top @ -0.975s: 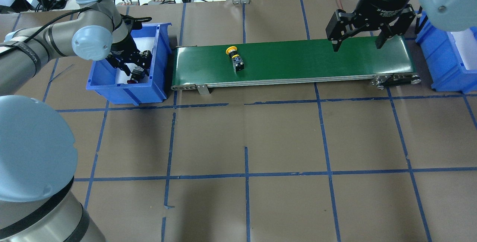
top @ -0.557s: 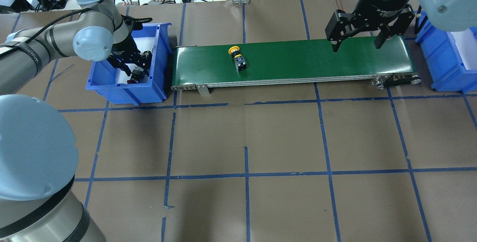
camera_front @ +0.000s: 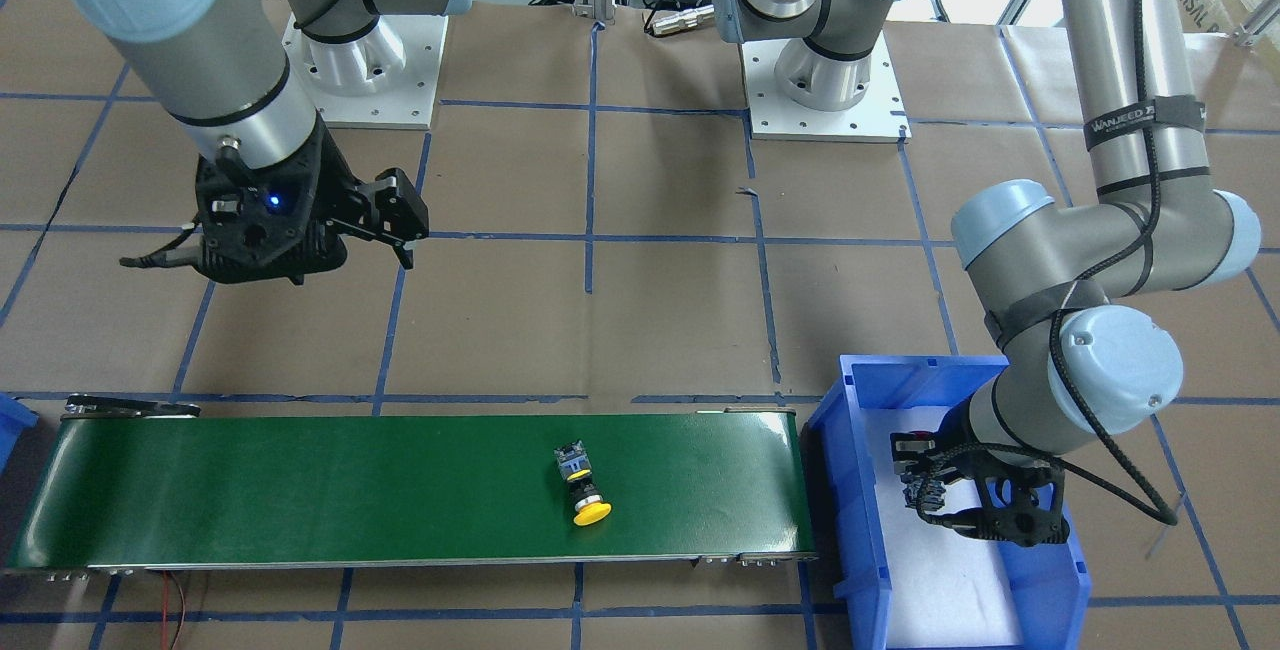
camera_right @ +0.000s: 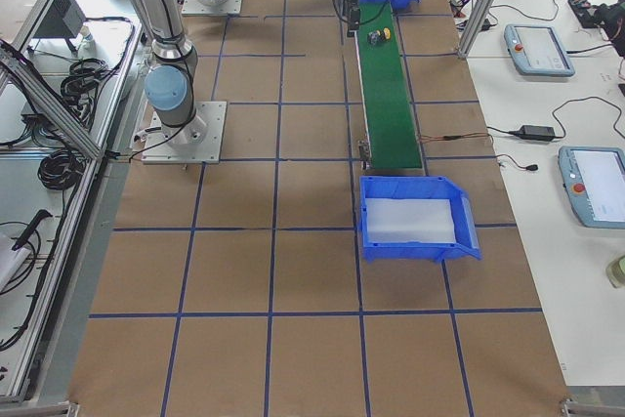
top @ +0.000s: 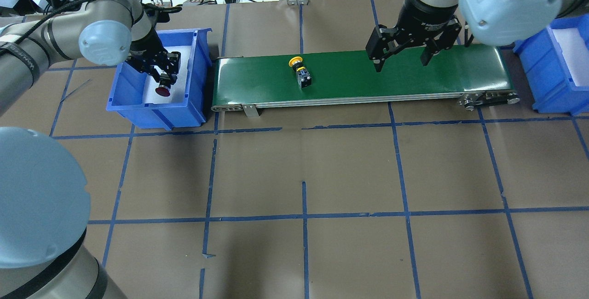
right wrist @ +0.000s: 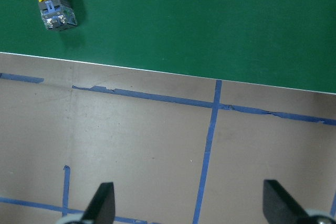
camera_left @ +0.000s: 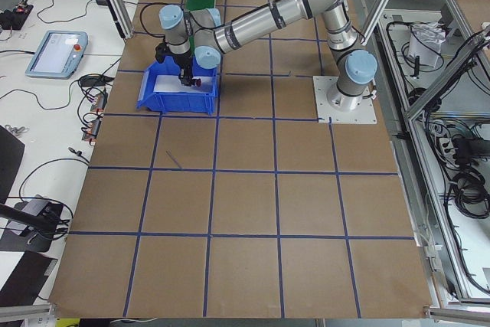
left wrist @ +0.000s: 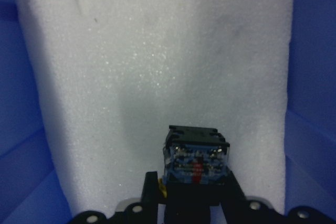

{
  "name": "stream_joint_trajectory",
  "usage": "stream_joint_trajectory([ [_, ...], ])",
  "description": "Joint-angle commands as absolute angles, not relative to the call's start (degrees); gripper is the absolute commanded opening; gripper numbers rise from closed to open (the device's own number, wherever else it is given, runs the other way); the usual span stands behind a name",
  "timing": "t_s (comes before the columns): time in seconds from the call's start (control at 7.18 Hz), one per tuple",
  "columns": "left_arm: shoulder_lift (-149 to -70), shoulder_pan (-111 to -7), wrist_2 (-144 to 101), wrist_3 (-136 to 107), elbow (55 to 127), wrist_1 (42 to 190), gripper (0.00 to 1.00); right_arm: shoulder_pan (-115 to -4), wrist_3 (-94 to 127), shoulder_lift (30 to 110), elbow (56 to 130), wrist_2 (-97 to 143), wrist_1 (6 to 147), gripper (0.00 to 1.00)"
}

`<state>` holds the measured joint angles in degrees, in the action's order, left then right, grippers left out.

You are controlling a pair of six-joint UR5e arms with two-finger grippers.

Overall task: Transport two buttons from left to right
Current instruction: 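Lift the red button with the left gripper while the right gripper reaches the yellow button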

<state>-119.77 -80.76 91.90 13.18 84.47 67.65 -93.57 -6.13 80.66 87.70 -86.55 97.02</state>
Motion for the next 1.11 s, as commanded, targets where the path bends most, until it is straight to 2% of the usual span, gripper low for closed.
stream_joint_trajectory([
  [0.0, -114.38, -80.77, 91.85, 13.10, 83.76, 73.44, 0.21, -95.79, -7.38, 76.13, 87.28, -86.40, 100.62, 1.00],
  [0.42, -107.50, -81.99, 91.67, 10.56, 80.78, 82.59, 0.21, -101.06, -3.89, 67.35, 86.66, -86.31, 110.80, 1.00],
  [0.97, -106.43, -89.71, 90.97, -0.85, 78.67, 83.24, 0.22, -102.21, -1.58, 62.67, 84.13, -86.48, 114.43, 1.00],
])
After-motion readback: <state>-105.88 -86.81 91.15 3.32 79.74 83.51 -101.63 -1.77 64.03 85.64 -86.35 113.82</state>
